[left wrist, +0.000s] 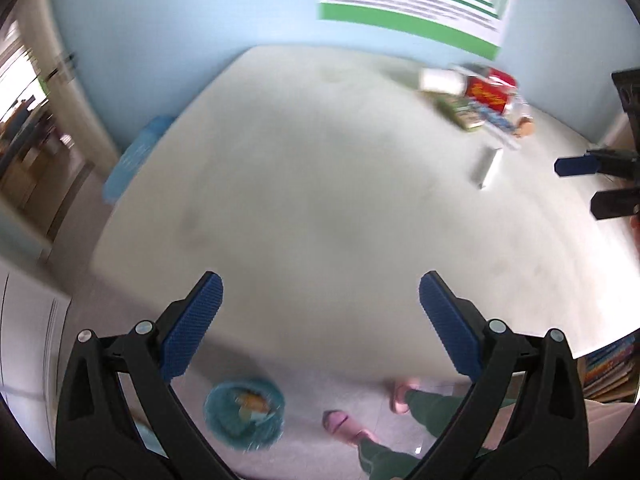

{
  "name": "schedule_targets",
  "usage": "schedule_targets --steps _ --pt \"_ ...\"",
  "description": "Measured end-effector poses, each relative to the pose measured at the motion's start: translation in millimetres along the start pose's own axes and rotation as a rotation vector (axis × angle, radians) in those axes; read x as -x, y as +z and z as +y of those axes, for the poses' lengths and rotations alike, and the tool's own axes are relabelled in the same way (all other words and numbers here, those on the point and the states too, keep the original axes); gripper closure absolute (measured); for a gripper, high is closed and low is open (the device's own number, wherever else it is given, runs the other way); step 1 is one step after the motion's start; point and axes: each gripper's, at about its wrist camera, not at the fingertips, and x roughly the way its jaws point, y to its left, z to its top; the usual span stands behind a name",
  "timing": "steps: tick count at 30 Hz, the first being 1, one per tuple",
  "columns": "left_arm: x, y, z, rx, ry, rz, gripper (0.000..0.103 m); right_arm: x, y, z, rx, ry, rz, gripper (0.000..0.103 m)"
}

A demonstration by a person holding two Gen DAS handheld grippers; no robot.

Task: Collect trash
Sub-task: 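Bring both open tools back to the table, then grasp the blue-capped white marker with the left tool while the right tool grasps another marker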

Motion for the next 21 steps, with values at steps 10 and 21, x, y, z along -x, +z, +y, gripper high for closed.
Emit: schedule_targets --steps 10,21 --pt "-89.7 68.2 -153.7 -0.25 -0.19 0.058 0.007 50.5 -31.8 -155.0 -0.156 -0.258 -0.002 0.011" --pt "-186.7 105.6 -220.2 -0.377 -0.238 0.176 0.008 7.7 -0.9 -224.0 -0.027 -0.315 0.03 0.019"
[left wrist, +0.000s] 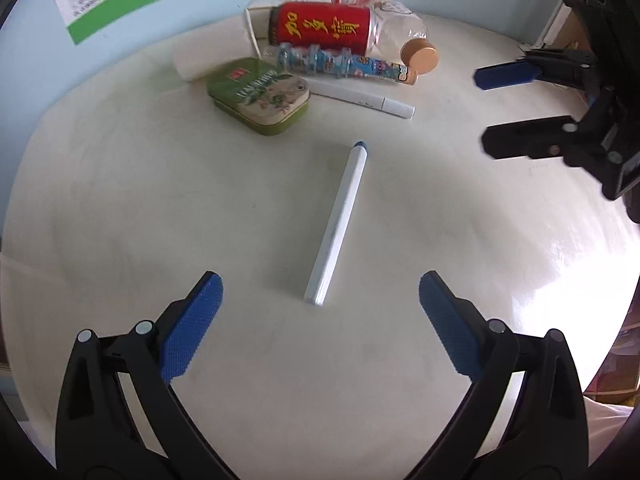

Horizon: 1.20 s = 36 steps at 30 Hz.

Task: Collect trash
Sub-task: 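Grasp the blue-capped white marker with the left tool while the right tool grasps another marker, then carry both markers over the teal bin and open both tools to drop them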

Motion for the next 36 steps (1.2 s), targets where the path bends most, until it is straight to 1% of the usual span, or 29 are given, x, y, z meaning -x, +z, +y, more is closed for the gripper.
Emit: schedule_targets --steps 1,2,4,6,7,8,9,10,12,14,15,16,17,18,19,22,25,28,30,34,36 --pt "-2.2 -0.1 3.0 0.002 -0.012 0.0 0.011 -7.1 3.7 -4.7 0.001 0.002 0.014 0.03" --pt "-8.5 4.6 4.8 0.003 -0.025 -0.003 0.015 -16.5 7.6 -11.0 -0.002 0.003 0.033 0.033" --pt "-15.4 9.9 7.0 -0.006 -0.035 -0.005 0.016 -26.8 13.3 -18.0 -0.003 0.009 0.042 0.033" --pt "-20.3 12.4 7.1 -0.017 -0.052 -0.022 0.018 -32.3 16.3 -20.7 0.011 0.0 0.047 0.037" --pt "-23.8 13.9 6.2 -0.027 -0.067 -0.029 0.023 -37.3 18.3 -23.0 0.024 -0.007 0.057 0.043" --pt "-27.2 15.0 4.7 -0.036 -0.067 -0.029 0.032 -41.9 19.7 -25.4 0.032 -0.007 0.065 0.049" --pt "-31.4 15.6 3.1 -0.046 -0.062 -0.021 0.035 -47.0 21.0 -27.9 0.035 -0.001 0.077 0.05" --pt "-31.5 15.7 -0.2 -0.072 -0.043 -0.042 0.038 -49.8 21.6 -29.1 0.036 0.0 0.084 0.051" --pt "-34.2 17.1 -4.2 -0.096 -0.013 -0.047 0.044 -52.8 23.5 -28.9 0.056 -0.018 0.07 0.052" --pt "-34.7 18.9 -4.8 -0.091 0.01 -0.055 0.053 -54.4 25.4 -27.9 0.068 -0.037 0.06 0.054" --pt "-34.7 19.3 -4.3 -0.089 0.021 -0.062 0.056 -55.7 27.1 -27.6 0.075 -0.048 0.055 0.057" --pt "-34.4 18.9 -3.9 -0.091 0.03 -0.072 0.064 -56.7 27.9 -26.4 0.091 -0.073 0.049 0.066" --pt "-34.2 19.1 -2.7 -0.091 0.029 -0.08 0.079 -56.9 27.7 -25.3 0.104 -0.089 0.046 0.081" --pt "-34.0 19.2 -1.7 -0.09 0.033 -0.086 0.087 -57.1 27.7 -24.8 0.11 -0.086 0.045 0.087" --pt "-34.1 19.7 -0.2 -0.082 0.035 -0.085 0.091 -56.9 27.5 -25.7 0.104 -0.081 0.045 0.089" --pt "-33.2 20.3 4.1 -0.074 0.015 -0.077 0.092 -53.2 24.0 -27.3 0.09 -0.079 0.048 0.089" --pt "-30.2 19.6 8.8 -0.055 0.004 -0.073 0.092 -42.0 20.8 -30.5 0.05 -0.055 0.05 0.09" --pt "-16.6 14.2 9.8 -0.029 0.008 -0.1 0.092 -18.2 10.1 -32.7 0.023 -0.039 0.039 0.09" --pt "-2.7 5.2 11.5 -0.02 0.004 -0.117 0.092 -2.2 7.2 -34.4 0.011 -0.018 0.032 0.09" --pt "21.2 -8.5 17.2 -0.001 0.019 -0.135 0.092 28.5 0.9 -21.6 0.044 0.004 0.014 0.09" --pt "28.8 -21.9 18.1 0.024 0.027 -0.137 0.092 36.7 0.8 -5.4 0.069 0.031 0.009 0.09"
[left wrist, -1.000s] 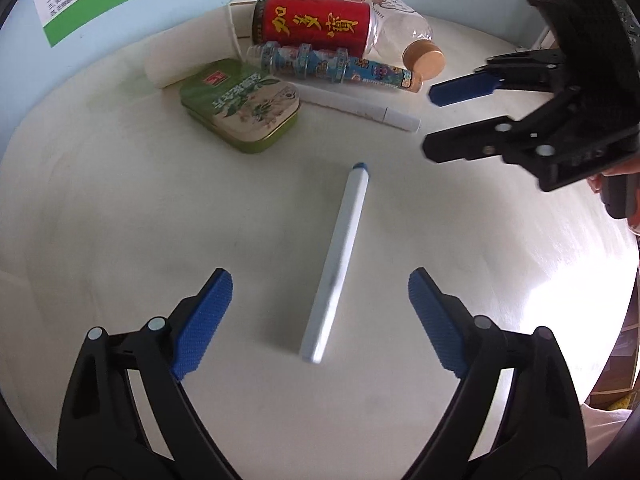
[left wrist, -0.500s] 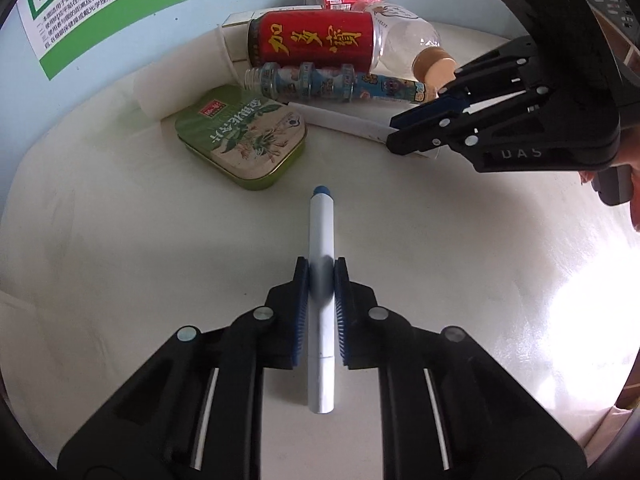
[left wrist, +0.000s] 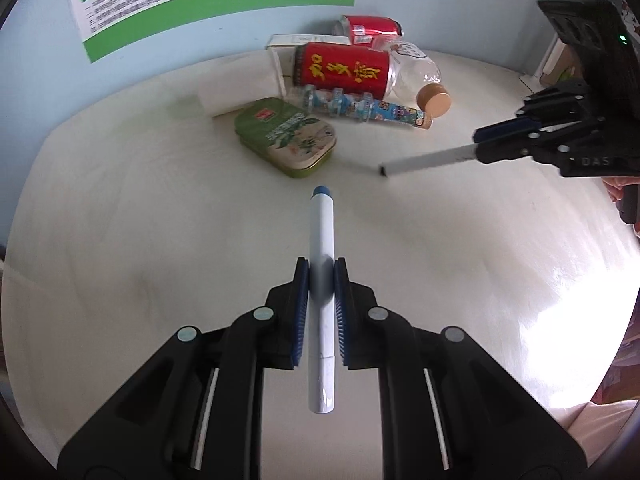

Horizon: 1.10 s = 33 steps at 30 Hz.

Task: Collect trash
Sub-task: 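Carry both markers over the teal bin and open both tools to drop them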

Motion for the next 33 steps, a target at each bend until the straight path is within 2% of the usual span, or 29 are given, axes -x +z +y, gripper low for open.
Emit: schedule_targets --steps 7,13,18,22,25,30,33 --pt "39.9 -29.3 37.5 0.135 0.079 -0.033 0.092 11.4 41.2 78.2 0.185 0.12 -0.042 0.09" --pt "90.6 -104.4 75.8 0.346 0.199 -0.067 0.092 -9.3 88.0 177.2 0.392 0.289 -0.033 0.09" --pt "144.0 -199.0 108.9 0.512 0.307 -0.062 0.092 -37.1 106.0 295.2 0.586 0.43 0.002 0.09" --pt "184.0 -285.3 135.8 0.641 0.379 -0.033 0.092 -64.3 105.7 393.0 0.69 0.542 0.046 0.09" --pt "212.6 -365.0 156.8 0.761 0.412 0.002 0.092 -90.7 97.5 465.6 0.73 0.609 0.091 0.09" --pt "212.0 -474.0 188.8 0.902 0.4 0.098 0.092 -155.6 68.3 574.0 0.779 0.642 0.197 0.09" --pt "190.9 -532.2 208.7 0.97 0.365 0.159 0.092 -222.1 39.0 626.0 0.764 0.609 0.296 0.09"
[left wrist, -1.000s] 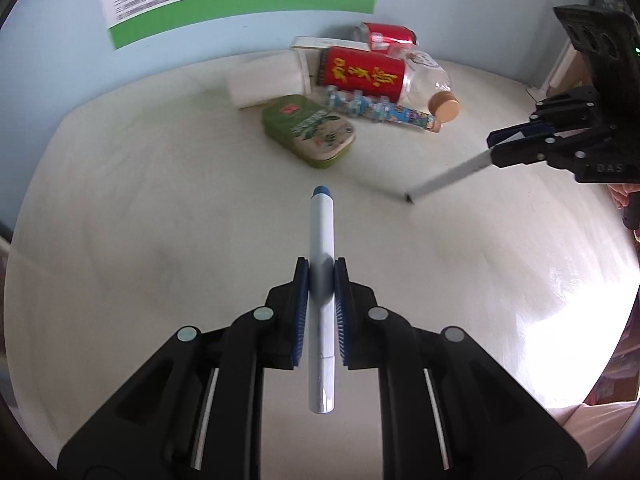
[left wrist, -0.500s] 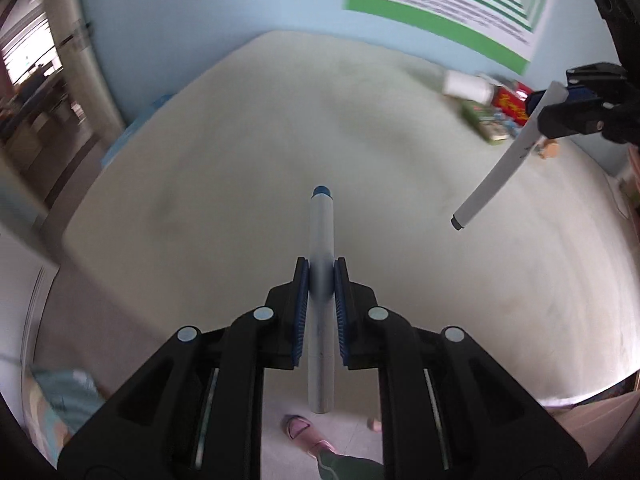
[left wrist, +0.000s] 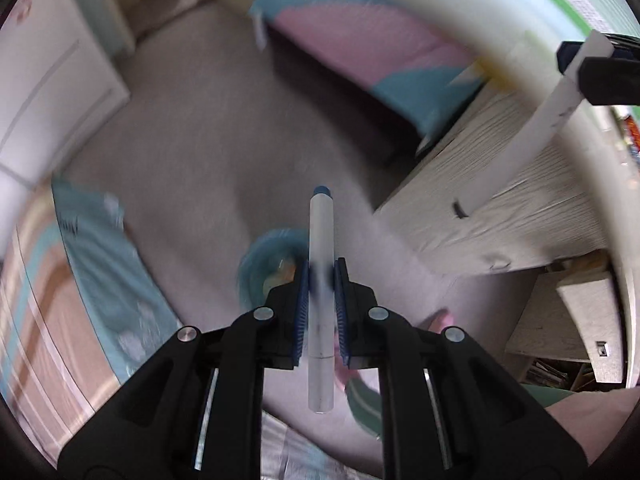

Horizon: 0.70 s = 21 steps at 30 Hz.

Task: Collect trash
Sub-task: 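Carry both markers over the teal bin and open both tools to drop them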

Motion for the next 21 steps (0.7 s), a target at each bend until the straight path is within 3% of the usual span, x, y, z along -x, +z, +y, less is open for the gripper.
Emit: schedule_targets --steps 4,8,18,21 --pt "-61.4 -11.4 38.2 0.026 -0.021 0.09 0.092 -99.0 0.7 -6.3 -0.049 -0.03 0.118 0.09" --pt "-113.9 -23.6 69.3 0.054 -0.053 0.142 0.092 -167.1 -11.2 -14.0 -0.086 -0.037 0.198 0.09" --pt "-244.2 -42.6 103.4 0.133 -0.116 0.251 0.092 -296.6 -45.5 -58.0 -0.2 -0.077 0.331 0.09" --pt "-268.8 -48.3 109.0 0.143 -0.116 0.284 0.092 -316.6 -54.7 -70.4 -0.228 -0.075 0.358 0.087"
